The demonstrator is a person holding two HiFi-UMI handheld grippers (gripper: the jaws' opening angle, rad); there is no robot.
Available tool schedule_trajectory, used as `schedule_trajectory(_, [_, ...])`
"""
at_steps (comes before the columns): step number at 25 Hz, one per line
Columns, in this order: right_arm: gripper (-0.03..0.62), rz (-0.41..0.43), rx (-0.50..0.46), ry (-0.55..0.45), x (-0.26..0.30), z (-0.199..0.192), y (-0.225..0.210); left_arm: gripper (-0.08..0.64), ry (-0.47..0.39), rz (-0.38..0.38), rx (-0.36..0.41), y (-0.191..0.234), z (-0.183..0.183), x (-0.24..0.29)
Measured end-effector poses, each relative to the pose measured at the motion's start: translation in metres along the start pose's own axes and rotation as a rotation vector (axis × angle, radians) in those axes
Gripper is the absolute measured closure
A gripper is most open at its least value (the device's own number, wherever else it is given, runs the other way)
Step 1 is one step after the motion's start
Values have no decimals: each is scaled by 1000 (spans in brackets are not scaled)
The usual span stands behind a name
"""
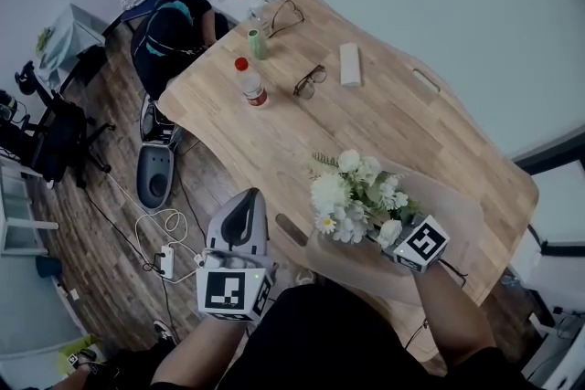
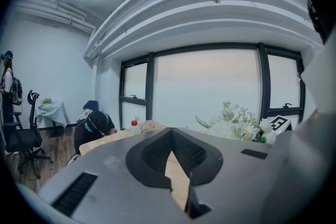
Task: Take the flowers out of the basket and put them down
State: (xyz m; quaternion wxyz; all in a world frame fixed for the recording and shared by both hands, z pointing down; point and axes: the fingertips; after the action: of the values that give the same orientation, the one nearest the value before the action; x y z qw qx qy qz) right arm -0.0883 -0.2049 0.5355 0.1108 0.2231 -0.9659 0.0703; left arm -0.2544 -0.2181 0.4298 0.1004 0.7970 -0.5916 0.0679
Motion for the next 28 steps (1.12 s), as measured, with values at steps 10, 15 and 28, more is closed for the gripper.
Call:
schedule_trajectory(10, [331,-86,23,-28,-25,19,-5,555,-34,-45,2,-16,10,-4])
schedule_trajectory(15, [331,-125,15,-31,-37,27,-1,555,-46,-73,-1,-26,15,-5])
schedule_trajectory(28, [331,-203,-6,-53,-63,52,0,555,-95,-147,9,-50,37,-2])
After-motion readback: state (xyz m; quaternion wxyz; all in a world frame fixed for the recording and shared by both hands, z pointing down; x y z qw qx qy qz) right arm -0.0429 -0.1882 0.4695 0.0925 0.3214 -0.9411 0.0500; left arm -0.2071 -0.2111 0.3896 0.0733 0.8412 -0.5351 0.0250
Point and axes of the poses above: the fingertips, and each gripper's own axes: x forward along the fingers, y to its left, z out of its top, and after that the axes turned 2 degrees about -x, right-handed
